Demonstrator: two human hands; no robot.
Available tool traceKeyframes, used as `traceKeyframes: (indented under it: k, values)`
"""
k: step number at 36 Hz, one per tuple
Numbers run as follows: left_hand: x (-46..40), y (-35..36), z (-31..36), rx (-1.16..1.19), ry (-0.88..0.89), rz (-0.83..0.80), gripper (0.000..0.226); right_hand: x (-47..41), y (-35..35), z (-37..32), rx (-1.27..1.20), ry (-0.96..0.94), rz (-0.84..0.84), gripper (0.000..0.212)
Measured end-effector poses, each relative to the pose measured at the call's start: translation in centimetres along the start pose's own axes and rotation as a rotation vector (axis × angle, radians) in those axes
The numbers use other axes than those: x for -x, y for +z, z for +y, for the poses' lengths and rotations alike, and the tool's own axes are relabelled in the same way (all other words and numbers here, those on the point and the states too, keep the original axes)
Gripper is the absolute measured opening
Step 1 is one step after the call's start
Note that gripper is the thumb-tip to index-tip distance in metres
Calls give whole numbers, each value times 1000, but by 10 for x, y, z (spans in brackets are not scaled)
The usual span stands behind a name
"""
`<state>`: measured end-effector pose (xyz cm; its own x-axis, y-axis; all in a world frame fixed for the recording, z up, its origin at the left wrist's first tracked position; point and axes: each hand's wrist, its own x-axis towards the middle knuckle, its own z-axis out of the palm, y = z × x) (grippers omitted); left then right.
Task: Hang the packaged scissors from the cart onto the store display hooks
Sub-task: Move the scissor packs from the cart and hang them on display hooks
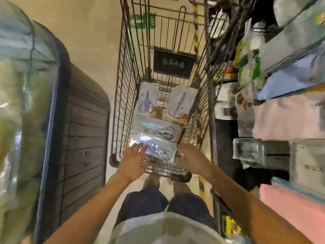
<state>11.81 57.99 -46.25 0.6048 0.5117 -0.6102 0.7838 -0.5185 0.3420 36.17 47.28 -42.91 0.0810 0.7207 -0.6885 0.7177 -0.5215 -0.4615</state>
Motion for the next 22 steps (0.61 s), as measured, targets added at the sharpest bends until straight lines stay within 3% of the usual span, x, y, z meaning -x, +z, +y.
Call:
traceKeyframes:
  k: [5,6,8,10,13,19,22]
  values:
    - [-54,45,-34,-62,-23,-107,68,-54,43,29,-101,55,76,44]
    - [-62,51,-39,-76,-24,-118,69,-67,62,45,-33,10,8,42]
    - [-76,59,-48,-104,-22,-136,66,-87,82,53,-197,-110,-20,32]
    - [-91,68,-57,-110,-30,-198,66,-98,93,45,-54,-7,-57,39]
    - [-104,84,-68,-104,-63,-251,67,-118,106,37,-128,182,15,51]
    - [-115,112,-82,-93,-59,-245,72,-165,140,34,-178,132,55,54]
    - [-117,121,-88,-74,-77,-254,75,-184,157,37,-197,157,154,64]
